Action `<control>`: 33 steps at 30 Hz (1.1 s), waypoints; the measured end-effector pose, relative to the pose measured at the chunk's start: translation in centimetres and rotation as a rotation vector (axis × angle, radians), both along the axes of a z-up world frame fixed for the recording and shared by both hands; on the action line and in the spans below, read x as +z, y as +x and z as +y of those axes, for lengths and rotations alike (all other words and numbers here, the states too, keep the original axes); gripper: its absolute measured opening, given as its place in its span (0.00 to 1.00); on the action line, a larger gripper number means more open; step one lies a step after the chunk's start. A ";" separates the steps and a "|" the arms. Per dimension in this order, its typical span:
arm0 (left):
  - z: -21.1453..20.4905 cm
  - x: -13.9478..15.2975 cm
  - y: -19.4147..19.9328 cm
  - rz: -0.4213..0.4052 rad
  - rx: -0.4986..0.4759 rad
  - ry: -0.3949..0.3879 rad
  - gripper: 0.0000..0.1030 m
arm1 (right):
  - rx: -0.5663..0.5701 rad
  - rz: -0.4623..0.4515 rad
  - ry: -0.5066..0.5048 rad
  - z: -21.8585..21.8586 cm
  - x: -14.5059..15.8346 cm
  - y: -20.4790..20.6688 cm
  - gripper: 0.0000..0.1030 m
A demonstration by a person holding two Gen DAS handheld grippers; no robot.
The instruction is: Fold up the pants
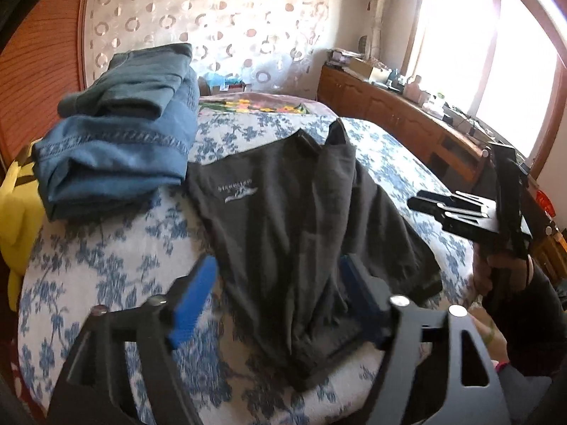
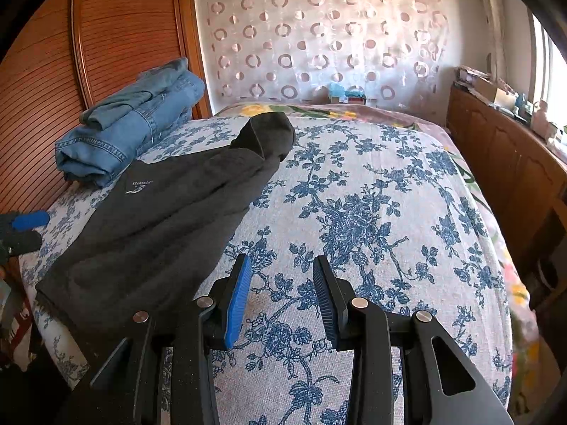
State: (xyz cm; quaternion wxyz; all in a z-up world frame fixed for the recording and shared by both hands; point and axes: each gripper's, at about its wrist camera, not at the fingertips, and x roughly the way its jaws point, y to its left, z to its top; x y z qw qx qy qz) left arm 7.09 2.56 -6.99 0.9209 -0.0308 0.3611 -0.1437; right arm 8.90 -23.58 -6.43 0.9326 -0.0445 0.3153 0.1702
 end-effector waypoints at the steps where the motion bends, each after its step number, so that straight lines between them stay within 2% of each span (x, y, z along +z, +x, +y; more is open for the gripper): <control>1: -0.1 0.0 0.5 -0.002 -0.003 0.007 0.77 | -0.004 -0.003 -0.001 0.0 0.0 0.0 0.37; 6: -0.6 0.1 2.4 -0.011 -0.025 0.024 0.77 | 0.007 -0.006 -0.045 0.7 0.3 -0.1 0.37; 10: -1.4 0.4 3.8 -0.017 -0.066 0.027 0.77 | 0.046 -0.002 -0.038 1.5 0.6 -0.5 0.37; 12: -1.9 0.3 5.2 0.006 -0.095 0.025 0.69 | 0.055 -0.009 -0.058 2.0 0.5 -0.7 0.37; 16: -2.9 0.2 7.5 0.038 -0.130 0.030 0.58 | 0.051 -0.001 -0.068 2.1 0.1 -0.4 0.37; 22: -4.9 -0.5 10.9 0.091 -0.182 0.059 0.48 | 0.038 0.003 -0.021 1.5 0.0 -0.3 0.37; 26: -6.0 -1.3 12.9 0.145 -0.215 0.058 0.46 | 0.034 -0.007 -0.002 1.3 0.0 -0.4 0.37; 29: -7.2 -1.7 13.7 0.175 -0.246 0.058 0.43 | 0.031 -0.009 0.011 1.1 0.0 -0.4 0.37; 33: -8.5 -2.2 14.0 0.202 -0.276 0.079 0.35 | 0.029 -0.014 0.018 1.0 0.1 -0.5 0.37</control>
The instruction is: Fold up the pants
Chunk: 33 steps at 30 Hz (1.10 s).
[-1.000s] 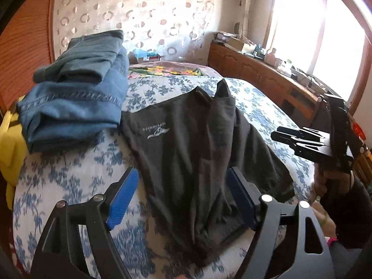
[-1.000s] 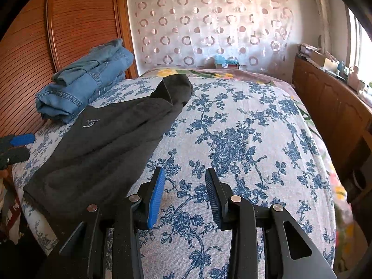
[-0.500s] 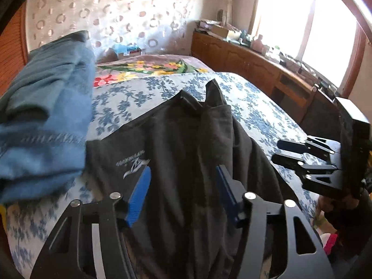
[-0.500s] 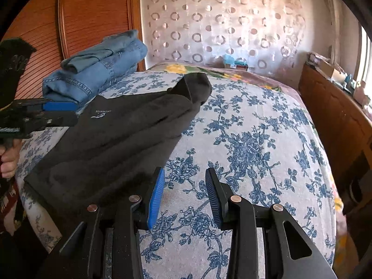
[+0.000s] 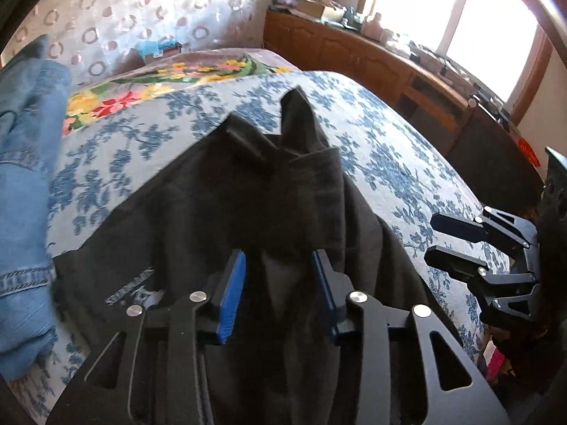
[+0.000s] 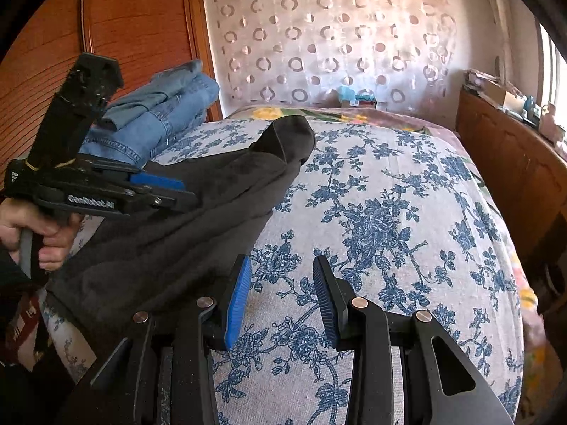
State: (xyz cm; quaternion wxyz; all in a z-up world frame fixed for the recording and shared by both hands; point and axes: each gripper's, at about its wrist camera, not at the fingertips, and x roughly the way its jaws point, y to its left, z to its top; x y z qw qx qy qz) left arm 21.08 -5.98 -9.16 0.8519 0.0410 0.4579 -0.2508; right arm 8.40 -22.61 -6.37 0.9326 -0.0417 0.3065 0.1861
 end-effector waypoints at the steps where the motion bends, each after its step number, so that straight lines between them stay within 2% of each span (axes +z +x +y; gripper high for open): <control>1: -0.2 -0.2 0.1 0.011 -0.003 0.003 0.29 | 0.000 -0.001 0.001 0.0 0.0 0.0 0.37; 5: -0.8 0.0 -0.1 0.000 0.000 0.021 0.10 | -0.002 -0.008 0.005 -0.1 0.1 -0.2 0.37; 9: -0.2 1.7 -1.0 -0.066 0.029 0.010 0.05 | 0.002 -0.012 0.004 -0.1 0.1 -0.3 0.37; 15: 2.4 4.9 -2.3 -0.159 0.087 -0.020 0.05 | 0.001 -0.015 0.000 0.0 0.1 -0.3 0.37; 20: 5.1 6.7 -2.4 -0.231 0.167 0.026 0.05 | 0.002 -0.013 0.000 0.0 0.0 -0.2 0.37; 26: 7.8 6.5 -2.1 -0.240 0.231 0.042 0.05 | 0.002 -0.013 -0.001 0.0 0.0 -0.2 0.37; 29: 8.2 5.5 -1.8 -0.220 0.256 0.067 0.12 | 0.002 -0.014 -0.001 0.0 0.0 -0.3 0.37; 33: 8.8 4.5 -1.9 -0.210 0.267 0.069 0.36 | 0.002 -0.013 -0.001 0.1 0.0 -0.3 0.37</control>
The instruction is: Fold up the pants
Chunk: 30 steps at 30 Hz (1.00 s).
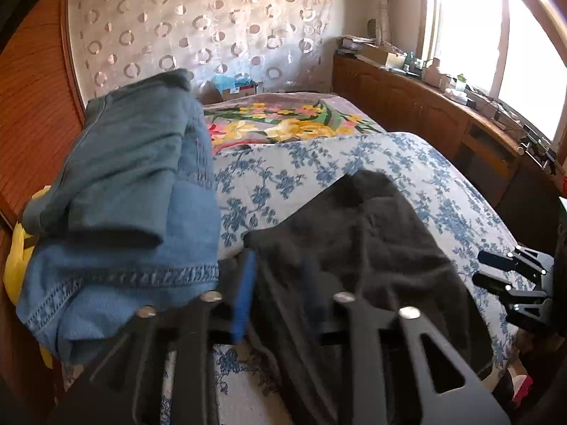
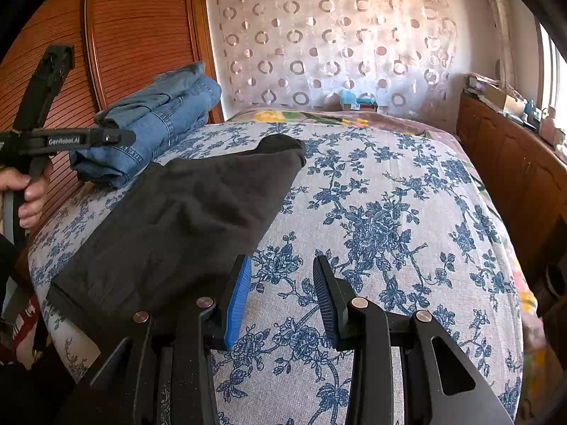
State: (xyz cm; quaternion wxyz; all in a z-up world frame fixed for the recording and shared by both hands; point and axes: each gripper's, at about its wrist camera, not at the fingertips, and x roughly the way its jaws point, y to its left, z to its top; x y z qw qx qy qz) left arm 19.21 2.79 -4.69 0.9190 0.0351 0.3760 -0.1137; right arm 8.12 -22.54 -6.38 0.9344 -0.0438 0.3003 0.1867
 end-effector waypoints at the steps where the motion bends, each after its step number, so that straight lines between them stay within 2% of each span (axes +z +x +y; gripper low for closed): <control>1: 0.1 -0.3 -0.1 0.000 0.000 -0.004 0.40 | 0.001 0.001 0.000 0.0 0.0 0.0 0.37; 3: 0.1 -0.8 -0.5 0.007 -0.002 -0.005 0.46 | 0.001 0.001 -0.001 0.0 -0.1 0.1 0.37; 7: -0.3 -1.6 -1.7 0.006 -0.020 -0.030 0.73 | 0.000 0.001 -0.001 0.0 -0.1 0.1 0.37; 8: -0.4 -1.9 -1.9 0.010 -0.027 -0.038 0.76 | 0.001 0.001 -0.001 0.0 -0.1 0.1 0.37; 18: -0.4 -3.4 -3.9 0.011 -0.045 -0.075 0.78 | -0.009 0.001 -0.029 0.3 -0.1 0.0 0.37; 25: -0.1 -3.6 -4.5 0.002 -0.030 -0.068 0.77 | 0.038 0.015 -0.052 1.3 1.4 0.8 0.37; 27: 0.1 -3.5 -4.5 0.001 -0.026 -0.067 0.76 | 0.050 0.020 -0.051 1.4 2.0 1.7 0.50; 30: 0.3 -3.4 -4.3 -0.001 -0.018 -0.063 0.76 | 0.062 0.039 -0.054 1.8 2.4 4.0 0.51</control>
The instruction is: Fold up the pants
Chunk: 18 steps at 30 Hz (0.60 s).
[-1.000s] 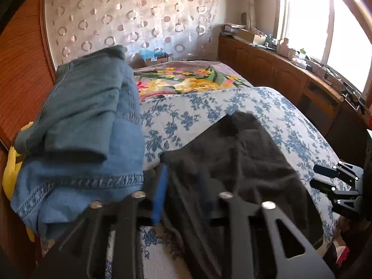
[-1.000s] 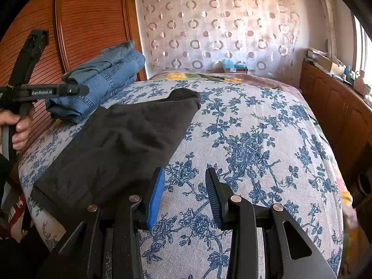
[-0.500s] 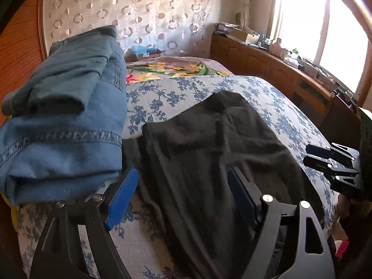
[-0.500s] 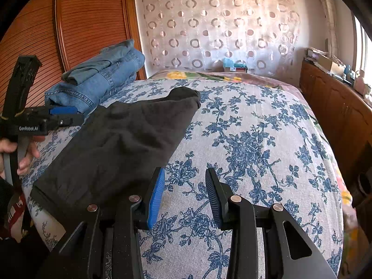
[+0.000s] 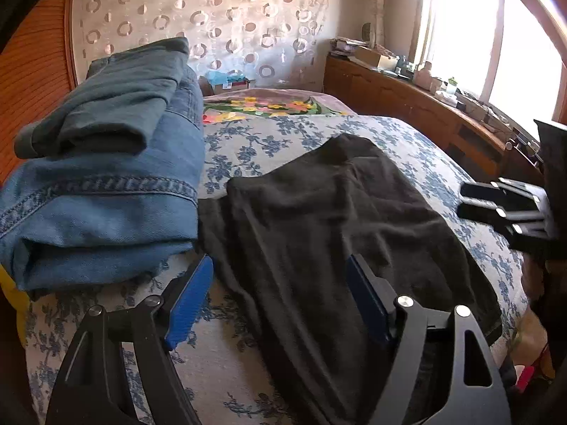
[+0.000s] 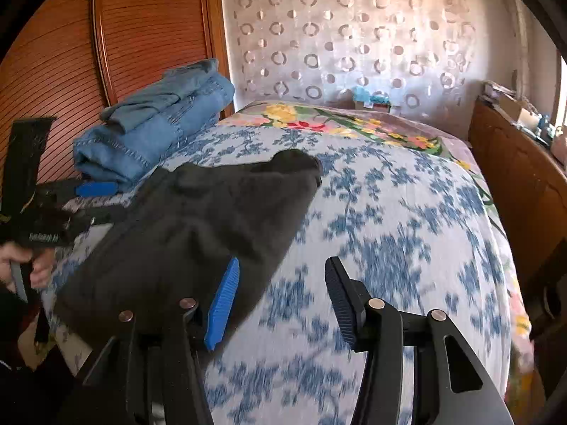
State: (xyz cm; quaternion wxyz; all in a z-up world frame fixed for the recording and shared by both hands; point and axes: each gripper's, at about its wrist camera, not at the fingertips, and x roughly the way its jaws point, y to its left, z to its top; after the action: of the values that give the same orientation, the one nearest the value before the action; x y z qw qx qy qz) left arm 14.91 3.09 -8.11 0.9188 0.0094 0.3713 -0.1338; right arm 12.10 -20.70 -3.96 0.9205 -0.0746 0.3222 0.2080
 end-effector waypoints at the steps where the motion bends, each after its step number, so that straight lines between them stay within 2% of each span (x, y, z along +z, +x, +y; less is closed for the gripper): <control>1: 0.1 0.0 0.0 0.001 0.003 -0.002 0.76 | 0.002 0.009 -0.004 0.2 0.0 1.1 0.51; 7: 0.6 -0.2 0.2 0.005 0.016 -0.006 0.76 | -0.016 0.094 0.034 0.7 -0.7 7.2 0.51; 13: 0.6 -0.3 0.2 0.010 0.021 -0.003 0.76 | -0.009 0.181 0.056 1.9 -2.1 10.5 0.50; 16: 0.6 -0.3 0.3 0.008 0.020 -0.007 0.76 | 0.005 0.189 0.054 2.3 -2.2 10.8 0.43; 18: 0.5 -0.3 0.3 0.007 0.019 -0.009 0.76 | 0.020 0.192 0.050 2.6 -2.2 10.8 0.34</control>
State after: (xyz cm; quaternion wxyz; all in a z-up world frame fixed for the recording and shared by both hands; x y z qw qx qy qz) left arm 15.21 3.63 -8.40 0.9188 0.0010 0.3738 -0.1267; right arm 22.88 -18.07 -6.15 0.8849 -0.0348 0.4027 0.2313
